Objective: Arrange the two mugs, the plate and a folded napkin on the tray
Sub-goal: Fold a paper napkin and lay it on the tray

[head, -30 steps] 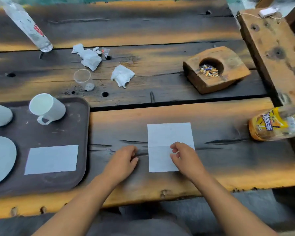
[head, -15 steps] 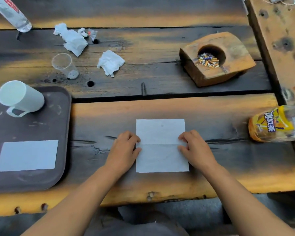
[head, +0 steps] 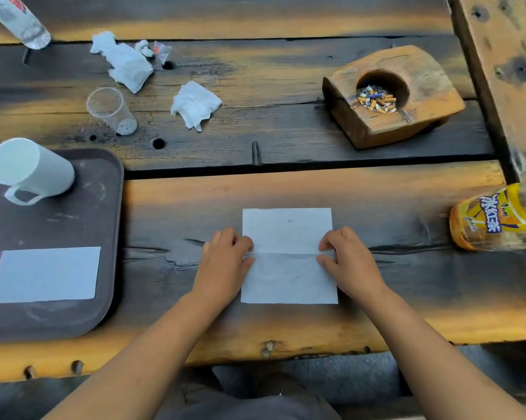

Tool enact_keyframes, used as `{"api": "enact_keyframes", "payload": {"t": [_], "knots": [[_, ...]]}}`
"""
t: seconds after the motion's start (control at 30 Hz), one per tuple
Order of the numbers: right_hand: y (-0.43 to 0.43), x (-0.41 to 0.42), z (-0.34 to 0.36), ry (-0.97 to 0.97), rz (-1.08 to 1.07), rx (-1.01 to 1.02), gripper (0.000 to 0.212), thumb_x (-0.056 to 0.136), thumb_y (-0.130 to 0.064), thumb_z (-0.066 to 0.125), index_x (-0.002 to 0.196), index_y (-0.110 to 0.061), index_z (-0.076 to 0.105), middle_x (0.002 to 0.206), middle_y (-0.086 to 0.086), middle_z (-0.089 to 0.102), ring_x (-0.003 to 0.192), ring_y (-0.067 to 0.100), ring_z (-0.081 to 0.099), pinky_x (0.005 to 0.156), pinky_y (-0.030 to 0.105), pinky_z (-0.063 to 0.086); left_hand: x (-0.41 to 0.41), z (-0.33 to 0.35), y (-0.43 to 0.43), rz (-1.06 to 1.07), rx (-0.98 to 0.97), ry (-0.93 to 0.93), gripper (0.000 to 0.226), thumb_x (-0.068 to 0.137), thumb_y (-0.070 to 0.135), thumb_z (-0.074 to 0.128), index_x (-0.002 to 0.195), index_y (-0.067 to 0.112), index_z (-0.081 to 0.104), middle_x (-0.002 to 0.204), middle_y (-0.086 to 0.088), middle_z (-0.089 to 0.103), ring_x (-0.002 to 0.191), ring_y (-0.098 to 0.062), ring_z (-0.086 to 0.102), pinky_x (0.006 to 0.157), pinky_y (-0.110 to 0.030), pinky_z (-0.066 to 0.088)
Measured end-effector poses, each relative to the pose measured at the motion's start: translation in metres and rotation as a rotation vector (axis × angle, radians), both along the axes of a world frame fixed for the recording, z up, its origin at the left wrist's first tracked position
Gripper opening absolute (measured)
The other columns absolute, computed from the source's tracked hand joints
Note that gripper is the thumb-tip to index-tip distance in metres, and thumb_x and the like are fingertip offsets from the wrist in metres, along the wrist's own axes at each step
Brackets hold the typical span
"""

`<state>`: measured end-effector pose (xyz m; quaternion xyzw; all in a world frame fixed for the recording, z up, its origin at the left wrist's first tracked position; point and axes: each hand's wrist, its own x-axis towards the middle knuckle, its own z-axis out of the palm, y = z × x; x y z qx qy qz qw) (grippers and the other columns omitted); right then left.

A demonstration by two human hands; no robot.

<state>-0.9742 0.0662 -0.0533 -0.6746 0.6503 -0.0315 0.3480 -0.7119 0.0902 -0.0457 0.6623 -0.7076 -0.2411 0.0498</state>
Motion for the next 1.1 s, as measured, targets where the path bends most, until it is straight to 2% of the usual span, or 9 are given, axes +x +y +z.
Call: {"api": "enact_keyframes", "payload": {"t": [0.23,0.33,0.43,0.57,0.63,0.67,0.8,0.93,1.1], "knots": [[-0.002,0.003,-0.002,-0.003,-0.038,0.003,0.012,0.089,-0.021,0.069,0.086,-0.025,0.058,0.091,-0.012,0.045,0.073,0.006,0.050,0.064,0.031,0.038,-0.002,-0.001,-0.003,0.029,0.044,0.020,0.008,0.094,0.026,0.064,0.094,0.018,0.065,0.096,0.002,0.050,0.095,-0.023,0.046,0.086,-0.039,0.038],[-0.003,0.001,0.000,-0.029,-0.045,0.007,0.012,0.089,-0.019,0.070,0.084,-0.023,0.059,0.089,-0.013,0.045,0.073,0.002,0.049,0.063,0.029,0.038,-0.001,0.001,-0.007,0.075,0.079,0.092,0.005,0.093,0.023,0.066,0.089,0.019,0.065,0.092,0.002,0.051,0.094,-0.022,0.047,0.088,-0.039,0.040],[-0.002,0.000,0.005,-0.070,-0.060,-0.007,0.013,0.090,-0.019,0.070,0.084,-0.023,0.060,0.091,-0.013,0.047,0.076,0.007,0.051,0.066,0.031,0.045,0.002,0.005,-0.008,0.104,0.103,0.205,0.005,0.091,0.016,0.066,0.087,0.016,0.064,0.093,0.000,0.054,0.093,-0.020,0.050,0.089,-0.040,0.045],[0.001,0.000,0.017,-0.118,-0.020,-0.099,0.015,0.090,-0.017,0.069,0.084,-0.026,0.058,0.100,-0.015,0.052,0.100,0.009,0.051,0.078,0.030,0.044,0.008,0.014,-0.004,0.111,0.068,0.288,0.009,0.091,0.014,0.066,0.085,0.018,0.060,0.092,0.005,0.052,0.087,-0.014,0.049,0.077,-0.030,0.044],[0.000,0.001,0.027,-0.160,-0.002,-0.130,0.020,0.090,-0.016,0.068,0.083,-0.029,0.055,0.113,-0.017,0.056,0.116,0.008,0.052,0.086,0.030,0.042,0.011,0.021,-0.001,0.122,0.049,0.337,0.012,0.092,0.014,0.064,0.084,0.020,0.057,0.093,0.006,0.054,0.089,-0.013,0.053,0.076,-0.029,0.045],[0.000,0.003,0.033,-0.182,-0.006,-0.133,0.022,0.090,-0.016,0.067,0.082,-0.031,0.053,0.115,-0.017,0.058,0.117,0.010,0.054,0.087,0.032,0.044,0.013,0.026,0.000,0.138,0.046,0.369,0.013,0.092,0.013,0.062,0.083,0.021,0.056,0.095,0.006,0.057,0.092,-0.014,0.056,0.079,-0.031,0.047],[-0.003,0.011,0.053,-0.237,-0.047,-0.117,0.023,0.093,-0.024,0.064,0.081,-0.037,0.049,0.103,-0.017,0.073,0.099,0.013,0.067,0.083,0.037,0.052,0.019,0.043,0.002,0.222,0.031,0.439,0.024,0.090,0.014,0.060,0.078,0.032,0.049,0.101,0.020,0.064,0.094,-0.009,0.060,0.078,-0.029,0.043],[-0.005,0.025,0.071,-0.290,-0.041,-0.164,0.021,0.093,-0.021,0.065,0.082,-0.031,0.050,0.085,-0.016,0.068,0.089,0.000,0.063,0.079,0.033,0.049,0.029,0.063,0.001,0.303,0.013,0.550,0.020,0.091,0.013,0.059,0.080,0.027,0.049,0.090,0.021,0.069,0.088,-0.007,0.065,0.079,-0.032,0.047],[-0.008,0.049,0.088,-0.381,-0.118,-0.162,0.019,0.090,-0.017,0.065,0.082,-0.028,0.052,0.070,-0.016,0.063,0.066,0.007,0.055,0.065,0.033,0.045,0.044,0.086,0.002,0.409,-0.019,0.627,0.017,0.094,0.012,0.057,0.082,0.021,0.049,0.063,0.007,0.051,0.057,-0.011,0.042,0.061,-0.035,0.037]]}}
